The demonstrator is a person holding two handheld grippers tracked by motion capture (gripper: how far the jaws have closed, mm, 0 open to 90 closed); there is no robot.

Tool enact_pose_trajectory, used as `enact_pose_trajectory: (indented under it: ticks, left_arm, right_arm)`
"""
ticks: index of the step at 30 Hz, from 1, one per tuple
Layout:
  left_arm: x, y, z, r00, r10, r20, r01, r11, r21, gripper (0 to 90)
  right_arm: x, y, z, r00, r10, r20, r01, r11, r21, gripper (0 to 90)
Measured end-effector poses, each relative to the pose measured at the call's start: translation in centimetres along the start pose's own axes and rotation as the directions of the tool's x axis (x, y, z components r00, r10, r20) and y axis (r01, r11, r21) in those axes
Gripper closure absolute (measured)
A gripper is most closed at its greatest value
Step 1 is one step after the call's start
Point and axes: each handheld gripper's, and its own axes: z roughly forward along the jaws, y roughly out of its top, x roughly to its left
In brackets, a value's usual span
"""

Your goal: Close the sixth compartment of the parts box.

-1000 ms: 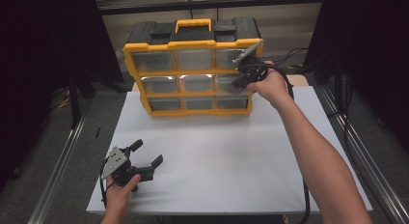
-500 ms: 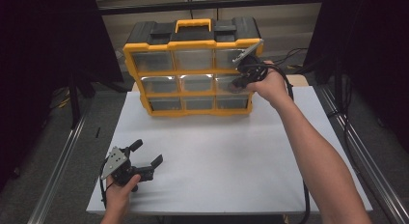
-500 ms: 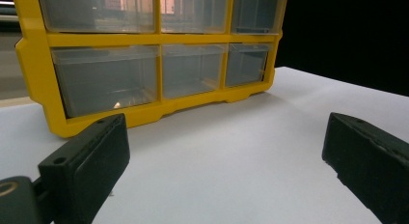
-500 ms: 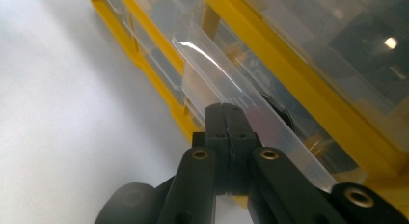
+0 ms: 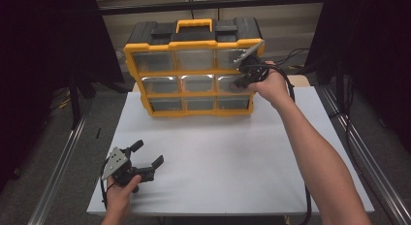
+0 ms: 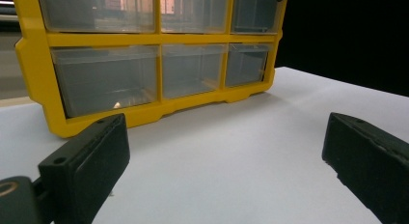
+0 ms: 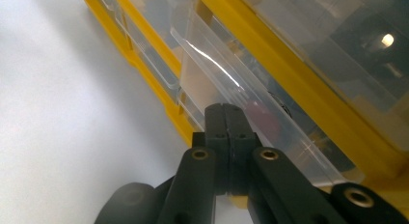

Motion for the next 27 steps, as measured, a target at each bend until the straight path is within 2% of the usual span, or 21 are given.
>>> enact_pose_trajectory:
  ticks: [1,5,6,10,11,21,23,27]
  left_arm:
    - [-0.18,-0.04,0.14,0.9996,-0.028,-0.002,0.028,0.9995,-0.015,2.9]
    - [-0.10,-0.03,0.10,0.9999,-0.014,0.002,0.014,0.9999,-0.005,3.0]
    - [-0.19,-0.04,0.18,0.9996,-0.028,0.000,0.028,0.9995,-0.016,2.9]
    - [-0.18,-0.05,0.17,0.9997,-0.026,0.000,0.026,0.9995,-0.015,3.0]
    - [-0.05,-0.03,0.06,1.0000,-0.006,0.005,0.006,1.0000,0.001,3.0]
    - [-0.09,-0.06,0.15,0.9999,-0.011,-0.004,0.011,0.9999,-0.004,2.9]
    - [-0.19,-0.08,0.23,0.9997,-0.025,0.009,0.025,0.9997,-0.008,3.0]
    - [-0.14,-0.07,0.20,0.9999,-0.016,0.002,0.016,0.9999,-0.005,3.0]
  right_arm:
    - [-0.01,0.00,0.00,1.0000,0.001,0.001,-0.001,1.000,-0.002,90.0]
    - [-0.02,0.01,0.00,1.0000,-0.002,0.005,0.002,1.000,-0.006,90.0]
    - [0.01,0.01,0.01,1.0000,0.000,0.007,0.000,1.000,-0.005,90.0]
    - [-0.05,0.00,0.02,1.0000,-0.003,0.004,0.003,1.000,-0.007,90.0]
    - [-0.07,0.02,-0.01,1.0000,-0.004,0.005,0.004,1.000,-0.005,90.0]
    - [-0.37,-0.03,-0.24,0.9999,0.009,0.013,-0.009,1.000,-0.018,90.0]
    - [-0.39,-0.09,-0.27,0.9999,0.006,0.013,-0.006,1.000,-0.007,90.0]
    - [-0.44,-0.11,-0.27,0.9999,0.004,0.013,-0.004,1.000,-0.011,90.0]
